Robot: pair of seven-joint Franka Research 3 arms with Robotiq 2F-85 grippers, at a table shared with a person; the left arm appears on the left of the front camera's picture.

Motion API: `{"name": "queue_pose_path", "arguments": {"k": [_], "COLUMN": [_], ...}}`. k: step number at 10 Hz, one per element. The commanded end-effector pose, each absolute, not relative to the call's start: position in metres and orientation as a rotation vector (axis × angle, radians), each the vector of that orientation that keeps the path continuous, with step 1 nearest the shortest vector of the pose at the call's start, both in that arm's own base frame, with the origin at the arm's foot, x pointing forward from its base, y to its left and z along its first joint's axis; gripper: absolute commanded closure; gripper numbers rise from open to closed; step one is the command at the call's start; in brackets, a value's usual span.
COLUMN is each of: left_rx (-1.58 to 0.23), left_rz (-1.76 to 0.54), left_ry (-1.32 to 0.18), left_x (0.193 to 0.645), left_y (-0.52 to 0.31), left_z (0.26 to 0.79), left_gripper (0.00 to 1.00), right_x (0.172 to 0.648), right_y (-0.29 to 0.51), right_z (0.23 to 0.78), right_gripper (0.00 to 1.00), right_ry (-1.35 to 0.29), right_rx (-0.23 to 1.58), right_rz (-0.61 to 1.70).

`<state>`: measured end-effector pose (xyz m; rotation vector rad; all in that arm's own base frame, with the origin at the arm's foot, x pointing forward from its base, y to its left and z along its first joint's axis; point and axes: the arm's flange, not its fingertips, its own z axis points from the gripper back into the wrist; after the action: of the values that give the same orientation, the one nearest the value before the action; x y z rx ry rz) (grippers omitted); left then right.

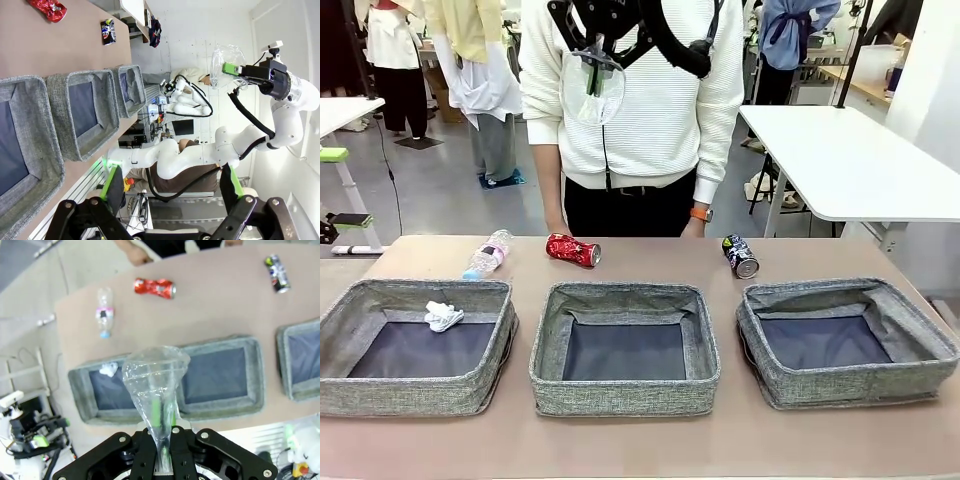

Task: Sort the waste into the appropriate baskets.
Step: Place the picked waste into the Fabric basket indicated by the person.

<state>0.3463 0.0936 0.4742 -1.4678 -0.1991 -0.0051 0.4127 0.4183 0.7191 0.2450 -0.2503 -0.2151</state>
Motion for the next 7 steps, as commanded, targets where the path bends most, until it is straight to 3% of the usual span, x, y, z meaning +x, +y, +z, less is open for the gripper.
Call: {"name": "queue_pose_path", "arguments": {"k": [1,7], "left_rx": [-1.484,-1.484], "left_rz": [0.003,0.003], "left_ry": [-0.212,-0.212], "left_x": [0.3454,0.3454], "left_y": [0.0909,0.0909], "left_z": [0.4768,0.4768], "left_gripper": [0.0,0.0], "right_x": [0.4115,0.4115], "right_y": [0.4179,0.4179], "right_z": [0.7229,0.7229], "right_gripper": [0.99,0.99], "right_ry": [-0.253,-0.253], "right_rx": [0.252,0.252], "right_rz": [-0.214,-0.214]}}
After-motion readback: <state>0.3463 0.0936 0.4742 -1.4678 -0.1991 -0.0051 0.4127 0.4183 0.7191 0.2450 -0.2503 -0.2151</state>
